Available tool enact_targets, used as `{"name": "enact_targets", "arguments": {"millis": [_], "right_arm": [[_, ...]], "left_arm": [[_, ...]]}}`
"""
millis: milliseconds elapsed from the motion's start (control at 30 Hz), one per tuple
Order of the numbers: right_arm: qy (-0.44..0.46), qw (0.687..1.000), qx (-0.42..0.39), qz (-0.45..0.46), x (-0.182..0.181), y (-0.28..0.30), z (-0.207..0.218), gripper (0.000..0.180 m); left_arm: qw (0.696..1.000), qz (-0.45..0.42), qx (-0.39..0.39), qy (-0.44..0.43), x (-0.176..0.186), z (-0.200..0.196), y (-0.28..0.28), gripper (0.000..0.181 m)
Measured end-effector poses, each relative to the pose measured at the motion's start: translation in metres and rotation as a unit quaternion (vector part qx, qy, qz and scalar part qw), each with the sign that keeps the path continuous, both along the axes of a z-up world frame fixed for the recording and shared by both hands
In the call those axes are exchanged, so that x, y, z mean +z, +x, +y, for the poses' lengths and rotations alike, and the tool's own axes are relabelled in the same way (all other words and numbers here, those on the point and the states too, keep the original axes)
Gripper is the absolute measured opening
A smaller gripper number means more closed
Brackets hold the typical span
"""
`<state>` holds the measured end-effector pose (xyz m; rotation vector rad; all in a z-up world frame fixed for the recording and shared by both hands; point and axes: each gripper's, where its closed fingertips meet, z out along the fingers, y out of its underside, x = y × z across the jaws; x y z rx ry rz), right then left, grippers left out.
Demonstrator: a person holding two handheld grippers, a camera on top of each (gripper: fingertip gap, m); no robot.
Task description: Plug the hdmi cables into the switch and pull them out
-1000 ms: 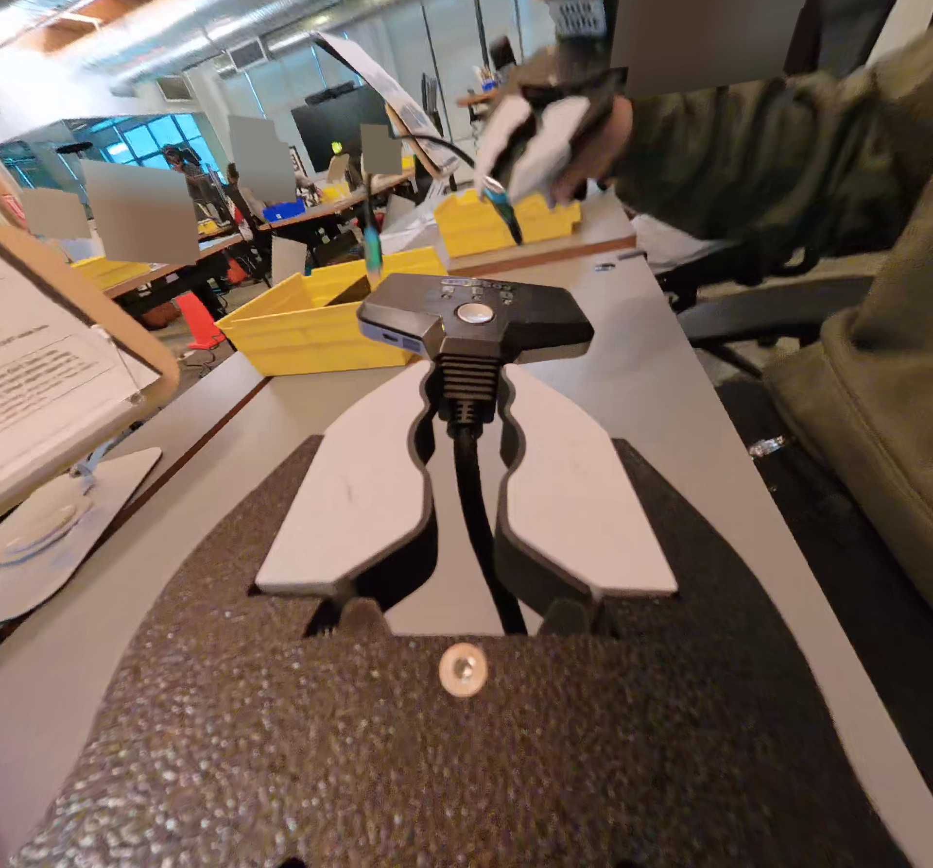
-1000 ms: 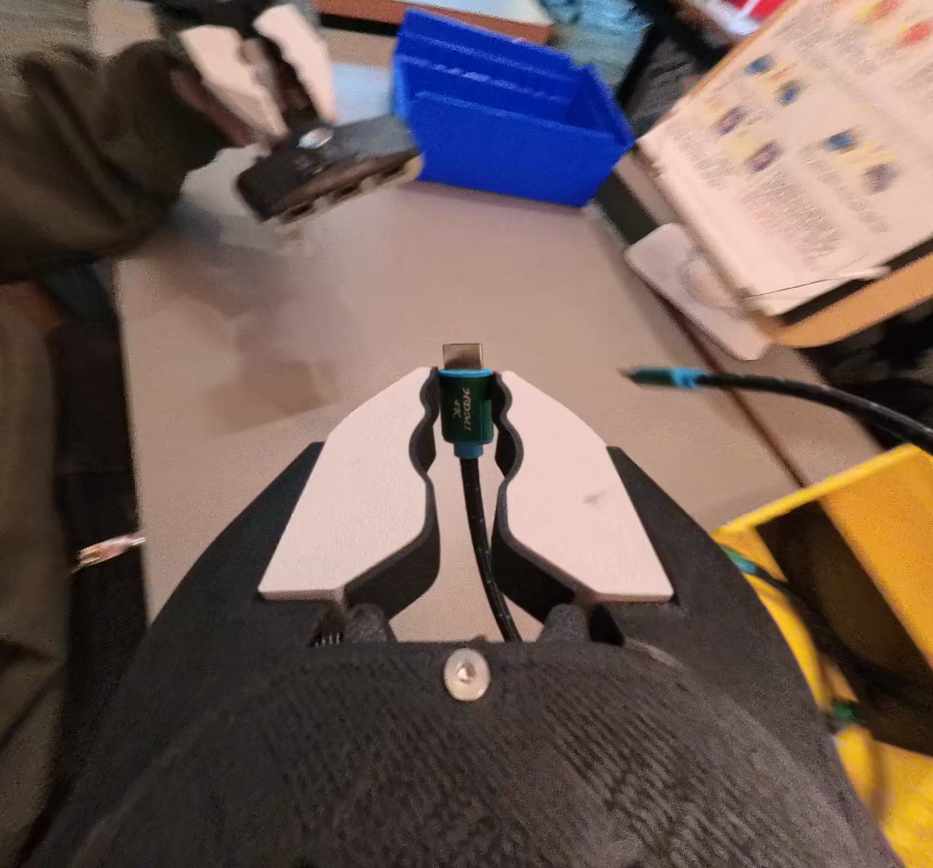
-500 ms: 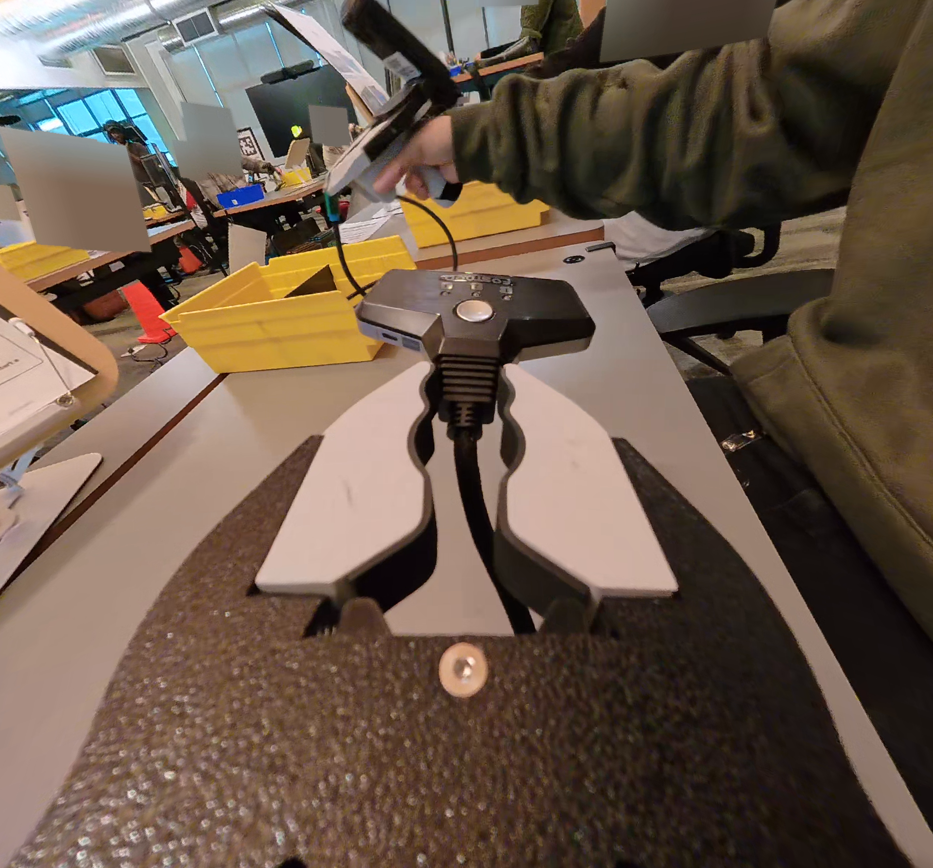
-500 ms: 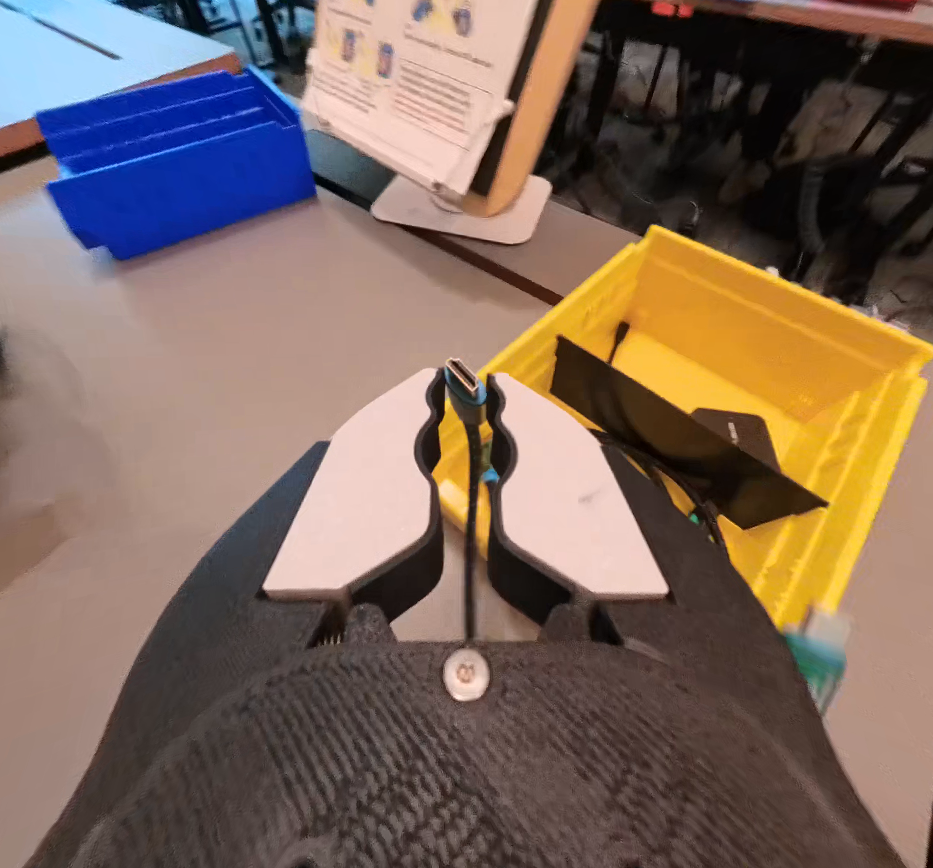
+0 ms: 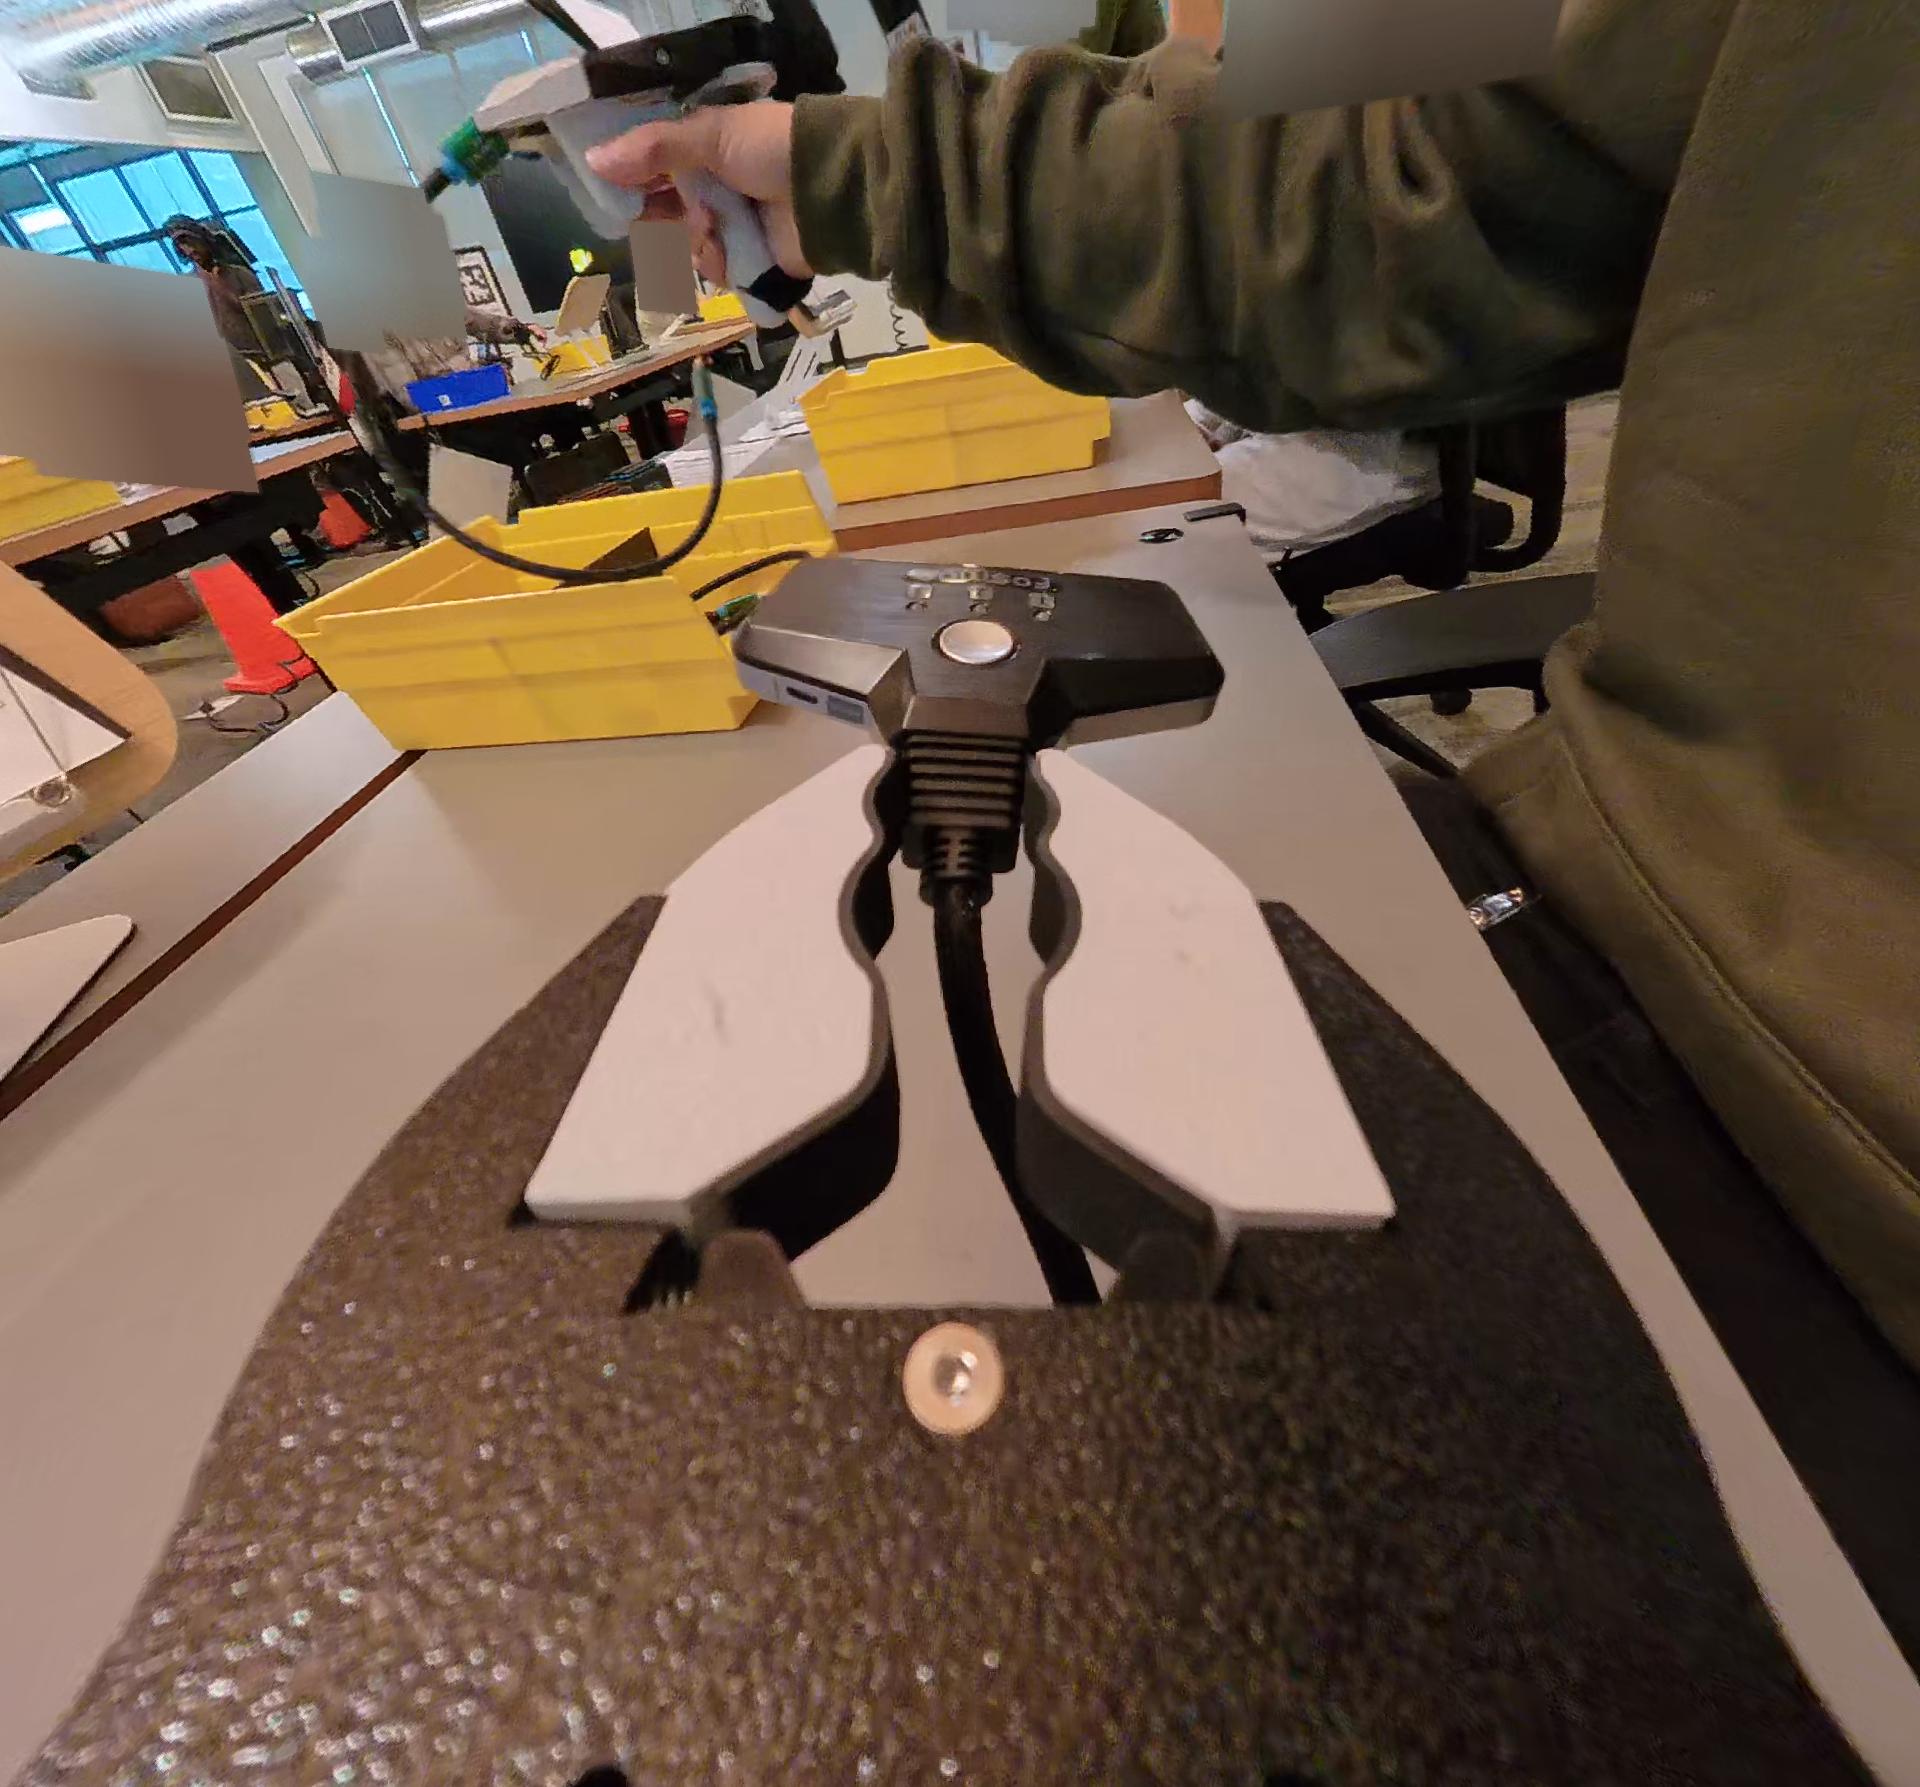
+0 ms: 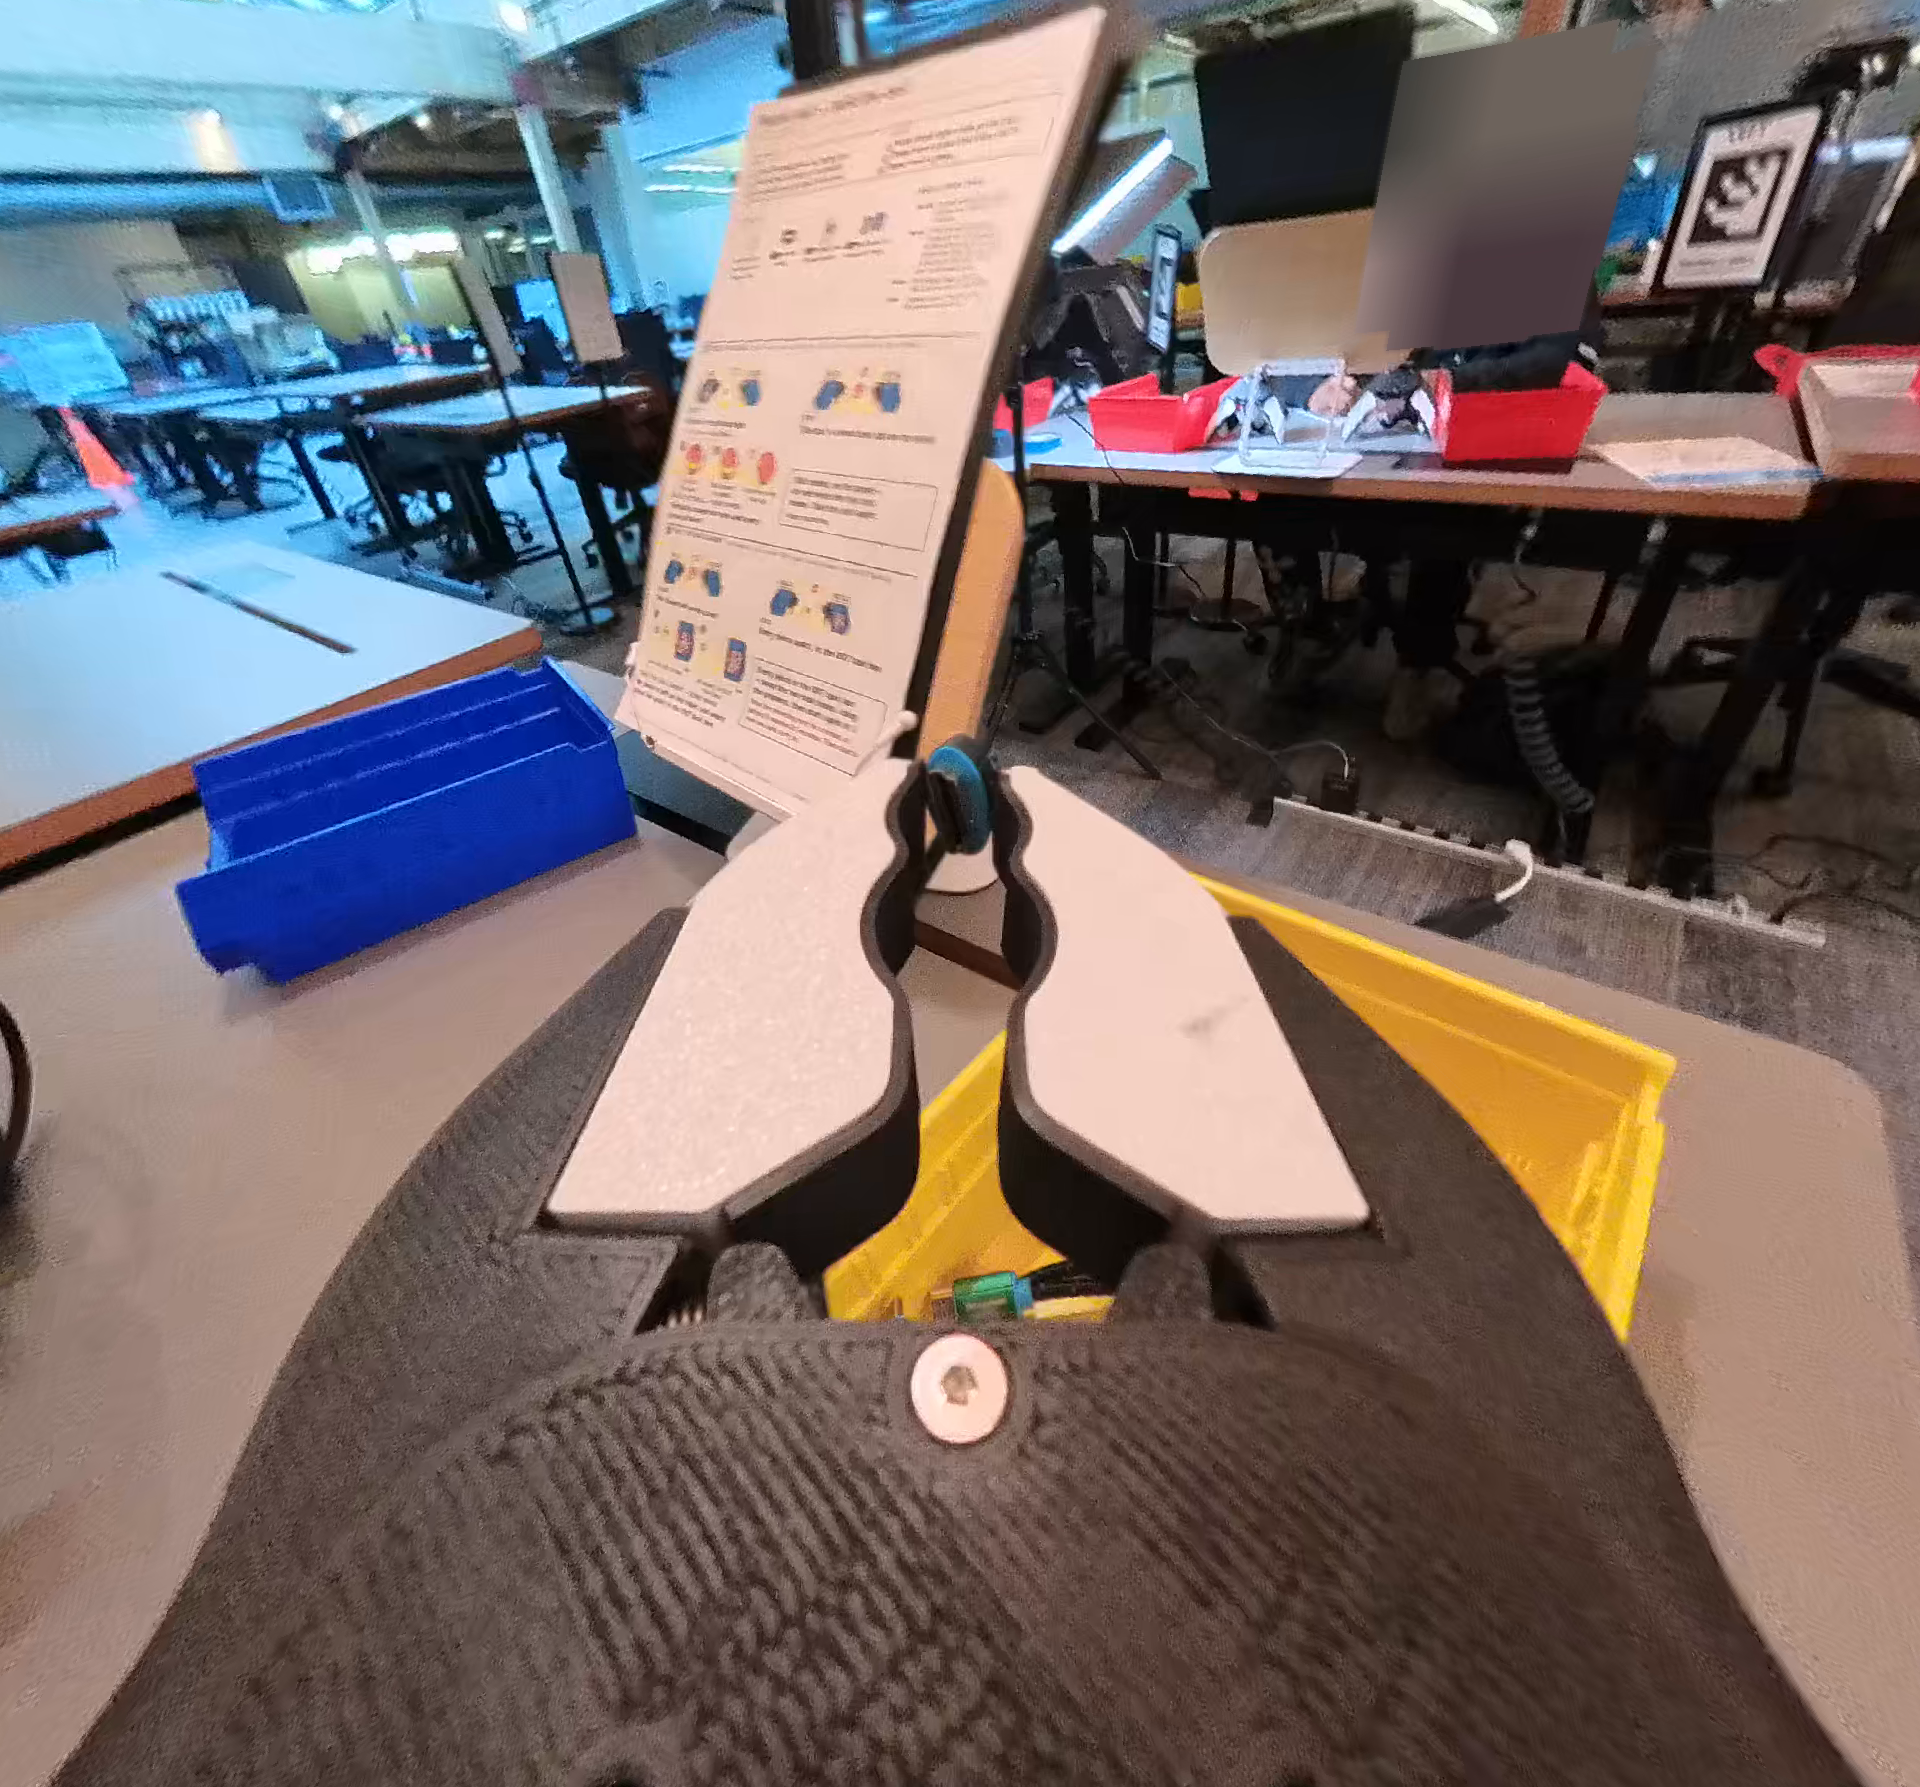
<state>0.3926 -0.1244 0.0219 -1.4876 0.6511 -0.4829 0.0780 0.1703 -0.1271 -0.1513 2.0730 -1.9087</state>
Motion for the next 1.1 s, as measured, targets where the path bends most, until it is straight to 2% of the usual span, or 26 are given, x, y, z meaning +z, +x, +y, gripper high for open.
{"name": "enact_targets", "arguments": {"millis": [100, 233, 400, 467, 600, 700, 833, 900, 1000, 1100], "right_arm": [[0.047, 0.998, -0.024, 0.018, -0.025, 0.020, -0.012, 0.012], [0.039, 0.995, -0.086, 0.020, -0.058, 0.036, -0.035, 0.012], [0.060, 0.987, -0.147, -0.019, -0.060, 0.029, -0.071, 0.012], [0.027, 0.984, -0.173, -0.012, -0.077, 0.026, -0.085, 0.012], [0.006, 0.990, -0.138, 0.018, -0.110, 0.013, -0.085, 0.011], [-0.097, 0.984, -0.148, 0.023, -0.140, 0.006, -0.079, 0.011], [-0.231, 0.955, -0.181, 0.048, -0.182, 0.003, -0.084, 0.011], [-0.284, 0.943, -0.162, 0.057, -0.195, -0.003, -0.077, 0.012], [-0.408, 0.901, -0.137, 0.057, -0.215, -0.011, -0.076, 0.015], [-0.472, 0.869, -0.096, 0.112, -0.240, -0.026, -0.078, 0.024]], "left_arm": [[1.000, 0.002, -0.001, 0.003, -0.002, -0.001, 0.000, 0.021], [1.000, 0.000, 0.002, 0.001, 0.000, 0.001, 0.000, 0.021], [1.000, 0.006, -0.002, -0.011, -0.001, 0.005, 0.000, 0.021], [1.000, 0.008, -0.003, -0.008, -0.003, 0.003, 0.001, 0.021], [1.000, 0.012, -0.007, -0.003, -0.007, -0.001, 0.001, 0.021], [1.000, 0.014, -0.008, -0.005, -0.007, 0.000, 0.001, 0.021], [1.000, 0.016, -0.008, -0.001, -0.009, -0.002, 0.001, 0.021], [1.000, 0.017, -0.010, 0.002, -0.010, -0.003, 0.001, 0.021], [1.000, 0.019, -0.012, 0.002, -0.011, -0.004, 0.001, 0.021], [1.000, 0.022, -0.015, 0.002, -0.011, -0.005, 0.000, 0.021]]}}
